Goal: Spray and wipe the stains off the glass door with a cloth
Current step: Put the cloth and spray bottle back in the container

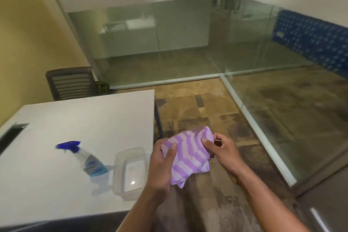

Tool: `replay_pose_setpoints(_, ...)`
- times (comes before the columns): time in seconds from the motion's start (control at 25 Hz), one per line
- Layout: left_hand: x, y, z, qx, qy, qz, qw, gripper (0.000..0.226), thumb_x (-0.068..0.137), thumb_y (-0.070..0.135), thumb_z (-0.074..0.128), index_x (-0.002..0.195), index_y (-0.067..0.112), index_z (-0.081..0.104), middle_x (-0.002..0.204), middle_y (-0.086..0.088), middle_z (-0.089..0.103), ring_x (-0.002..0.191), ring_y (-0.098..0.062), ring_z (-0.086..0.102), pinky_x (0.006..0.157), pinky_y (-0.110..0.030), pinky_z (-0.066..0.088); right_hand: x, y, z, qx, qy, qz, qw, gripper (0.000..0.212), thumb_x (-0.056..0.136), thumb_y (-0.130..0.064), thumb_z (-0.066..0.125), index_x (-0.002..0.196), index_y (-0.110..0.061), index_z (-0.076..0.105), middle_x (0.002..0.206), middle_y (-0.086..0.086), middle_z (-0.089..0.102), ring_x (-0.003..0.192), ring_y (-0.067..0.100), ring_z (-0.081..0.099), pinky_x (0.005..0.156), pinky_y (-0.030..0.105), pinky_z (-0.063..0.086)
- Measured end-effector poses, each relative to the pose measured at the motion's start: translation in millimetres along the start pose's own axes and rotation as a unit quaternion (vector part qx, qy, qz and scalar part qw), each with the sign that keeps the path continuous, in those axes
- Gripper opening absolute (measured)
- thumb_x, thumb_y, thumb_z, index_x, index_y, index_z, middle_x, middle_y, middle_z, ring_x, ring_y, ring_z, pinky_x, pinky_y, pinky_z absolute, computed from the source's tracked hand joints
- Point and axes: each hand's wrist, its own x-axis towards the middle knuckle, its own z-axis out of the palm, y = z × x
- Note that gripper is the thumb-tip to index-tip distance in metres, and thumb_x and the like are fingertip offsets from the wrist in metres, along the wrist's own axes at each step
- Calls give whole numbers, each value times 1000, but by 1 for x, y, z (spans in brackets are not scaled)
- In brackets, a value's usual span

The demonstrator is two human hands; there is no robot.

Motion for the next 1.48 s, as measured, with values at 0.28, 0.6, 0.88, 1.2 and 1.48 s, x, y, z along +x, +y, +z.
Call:
replay_pose_setpoints(0.28,26,14,-177,-10,15,-101,995,75,76,65,82,132,20,63,118,-7,79,102,-25,81,83,-38,66,13,42,168,124,-96,115,981,49,76,-42,88,100,-10,60,102,15,72,89,23,71,79,37,55)
replay_pose_setpoints(0.6,55,-22,-300,-52,9,-177,983,81,84,56,81,147,13,54,137,-18,71,124,-35,74,107,-50,60,15,88,260,89,-124,201,968,38,93,-19,79,129,-11,69,120,15,79,111,32,75,85,35,63)
replay_pose_setpoints(0.88,93,-45,-313,107,79,-255,958,29,104,31,66,131,28,55,131,-10,71,115,-30,76,98,-55,65,50,119,285,-52,-27,211,976,14,100,-11,72,113,-14,72,104,7,81,88,20,79,64,29,62)
replay_pose_setpoints(1.2,109,-71,-295,242,169,-213,931,37,99,4,66,130,20,54,132,-9,69,118,-26,70,101,-48,64,84,165,283,-253,-49,155,954,35,90,-21,84,118,-17,65,105,-1,74,96,21,73,78,36,60)
replay_pose_setpoints(1.48,117,-94,-292,375,128,-187,899,38,100,12,70,136,13,57,132,-11,73,119,-29,72,103,-41,61,89,180,289,-483,-92,118,863,48,88,-49,78,123,-24,56,111,3,74,99,31,73,79,39,59)
